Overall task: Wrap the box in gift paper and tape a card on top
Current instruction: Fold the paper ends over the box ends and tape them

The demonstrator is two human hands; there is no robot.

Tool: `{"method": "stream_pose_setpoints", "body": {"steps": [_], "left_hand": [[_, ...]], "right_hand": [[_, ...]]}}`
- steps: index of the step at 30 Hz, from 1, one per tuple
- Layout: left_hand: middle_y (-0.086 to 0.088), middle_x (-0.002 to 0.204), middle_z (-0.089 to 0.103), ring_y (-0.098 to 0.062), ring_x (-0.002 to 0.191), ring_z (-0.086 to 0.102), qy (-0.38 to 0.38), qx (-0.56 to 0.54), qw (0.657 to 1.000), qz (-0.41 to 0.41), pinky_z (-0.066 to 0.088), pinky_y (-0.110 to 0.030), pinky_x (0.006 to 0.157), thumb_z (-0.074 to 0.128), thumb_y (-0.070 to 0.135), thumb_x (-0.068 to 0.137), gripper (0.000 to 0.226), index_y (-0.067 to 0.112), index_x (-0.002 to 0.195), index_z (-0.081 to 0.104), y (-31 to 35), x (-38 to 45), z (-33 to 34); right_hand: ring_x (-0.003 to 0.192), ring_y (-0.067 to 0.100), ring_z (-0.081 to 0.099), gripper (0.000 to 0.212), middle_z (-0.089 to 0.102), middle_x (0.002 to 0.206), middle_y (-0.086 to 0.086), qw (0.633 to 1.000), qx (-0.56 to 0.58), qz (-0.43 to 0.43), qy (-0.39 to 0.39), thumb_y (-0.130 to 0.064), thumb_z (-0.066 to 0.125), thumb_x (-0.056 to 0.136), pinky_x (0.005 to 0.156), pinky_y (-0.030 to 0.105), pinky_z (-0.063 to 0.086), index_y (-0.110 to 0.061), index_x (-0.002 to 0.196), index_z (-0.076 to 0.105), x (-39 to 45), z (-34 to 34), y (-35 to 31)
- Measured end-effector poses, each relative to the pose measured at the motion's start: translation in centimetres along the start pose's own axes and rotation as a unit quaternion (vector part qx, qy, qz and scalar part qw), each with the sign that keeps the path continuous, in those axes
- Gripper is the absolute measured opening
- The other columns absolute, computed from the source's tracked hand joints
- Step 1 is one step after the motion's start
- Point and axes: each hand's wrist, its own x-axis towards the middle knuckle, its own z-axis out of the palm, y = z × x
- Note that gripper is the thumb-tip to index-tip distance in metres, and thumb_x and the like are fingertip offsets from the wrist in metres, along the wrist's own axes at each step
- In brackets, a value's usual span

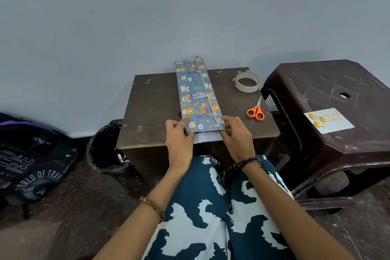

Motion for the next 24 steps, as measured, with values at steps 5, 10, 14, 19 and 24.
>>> {"method": "stream_pose_setpoints", "body": {"steps": [5, 10, 14, 19, 24], "left_hand": [[-0.001, 0.098, 0.037, -0.009, 0.072, 0.043, 0.024, -0.013, 1.0, -0.014, 0.037, -0.018, 0.07, 0.058, -0.001, 0.084, 0.043, 0.014, 0.124, 0.054, 0.5, -0.5, 0.6], [-0.001, 0.1, 0.039, -0.016, 0.083, 0.053, -0.004, -0.026, 1.0, -0.013, 0.047, -0.027, 0.08, 0.063, 0.002, 0.082, 0.042, 0.016, 0.121, 0.055, 0.1, -0.5, 0.2], [-0.001, 0.102, 0.039, -0.014, 0.089, 0.056, -0.069, -0.044, 0.996, 0.04, 0.046, -0.021, 0.091, 0.065, 0.0, 0.083, 0.051, 0.013, 0.131, 0.051, -1.4, 0.0, -0.7], [0.0, 0.09, 0.045, -0.017, 0.082, 0.054, -0.076, 0.037, 0.987, 0.139, 0.049, -0.027, 0.083, 0.054, -0.011, 0.085, 0.047, 0.009, 0.127, 0.057, -3.2, 1.1, -1.9], [0.008, 0.091, 0.049, -0.007, 0.074, 0.05, -0.079, 0.084, 0.97, 0.215, 0.045, -0.024, 0.068, 0.061, 0.001, 0.086, 0.03, 0.009, 0.115, 0.066, -3.2, 2.5, -2.8]], "right_hand": [[0.076, 0.022, 0.06, 0.022, 0.059, 0.091, 0.003, 1.0, -0.001, -0.006, 0.004, -0.022, 0.062, 0.089, 0.066, 0.042, 0.053, -0.013, 0.109, 0.061, -0.1, -0.2, -0.1], [0.075, 0.023, 0.061, 0.019, 0.06, 0.093, 0.003, 1.0, -0.012, -0.028, 0.001, -0.015, 0.059, 0.09, 0.064, 0.041, 0.053, -0.014, 0.108, 0.063, -0.1, -0.4, -0.1], [0.074, 0.02, 0.057, 0.032, 0.056, 0.093, 0.002, 0.999, -0.01, -0.032, -0.032, -0.004, 0.058, 0.083, 0.066, 0.036, 0.051, -0.015, 0.113, 0.061, 0.0, -0.9, 0.0], [0.079, 0.014, 0.054, 0.055, 0.047, 0.097, 0.0, 0.994, 0.016, -0.049, -0.097, 0.007, 0.048, 0.074, 0.07, 0.026, 0.049, -0.017, 0.123, 0.055, 0.0, -1.9, 0.6], [0.084, 0.004, 0.053, 0.053, 0.044, 0.114, -0.006, 0.995, 0.032, -0.054, -0.072, 0.016, 0.045, 0.075, 0.072, 0.005, 0.044, -0.017, 0.113, 0.062, 0.4, -1.7, 1.1]]}}
